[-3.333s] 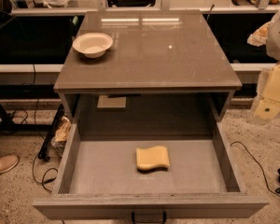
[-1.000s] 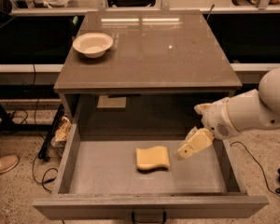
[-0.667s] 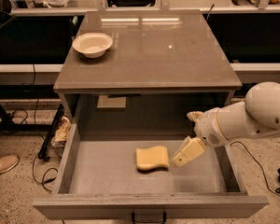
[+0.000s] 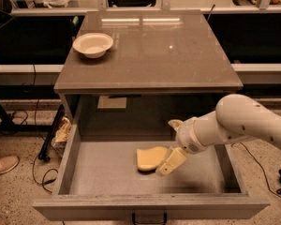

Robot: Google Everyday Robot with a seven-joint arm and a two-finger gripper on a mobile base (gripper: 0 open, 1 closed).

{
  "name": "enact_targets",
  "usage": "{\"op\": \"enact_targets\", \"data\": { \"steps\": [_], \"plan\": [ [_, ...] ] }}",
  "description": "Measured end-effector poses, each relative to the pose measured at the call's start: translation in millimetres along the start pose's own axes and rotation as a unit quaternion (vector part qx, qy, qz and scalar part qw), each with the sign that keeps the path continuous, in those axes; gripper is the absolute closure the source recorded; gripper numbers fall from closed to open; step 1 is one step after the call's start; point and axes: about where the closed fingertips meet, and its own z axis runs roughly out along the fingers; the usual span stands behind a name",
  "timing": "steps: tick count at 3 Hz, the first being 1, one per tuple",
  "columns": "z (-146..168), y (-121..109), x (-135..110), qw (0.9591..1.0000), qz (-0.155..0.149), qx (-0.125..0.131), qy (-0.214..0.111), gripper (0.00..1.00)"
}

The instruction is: Pick sponge from top drawer and place on counter

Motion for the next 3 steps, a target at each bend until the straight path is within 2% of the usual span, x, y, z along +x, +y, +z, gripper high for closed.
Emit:
{"op": "enact_targets", "data": {
  "steps": [1,2,3],
  "plan": [
    [24.9,-2.1,7.4,0.9998,-0.014,-0.002,0.014,0.0],
    [43.2,-6.3,21.9,0.9994,-0.014,0.0,0.032,0.0],
    [56.5,-7.3,34.4,0.9988,-0.011,-0.001,0.047,0.19]
  ]
}}
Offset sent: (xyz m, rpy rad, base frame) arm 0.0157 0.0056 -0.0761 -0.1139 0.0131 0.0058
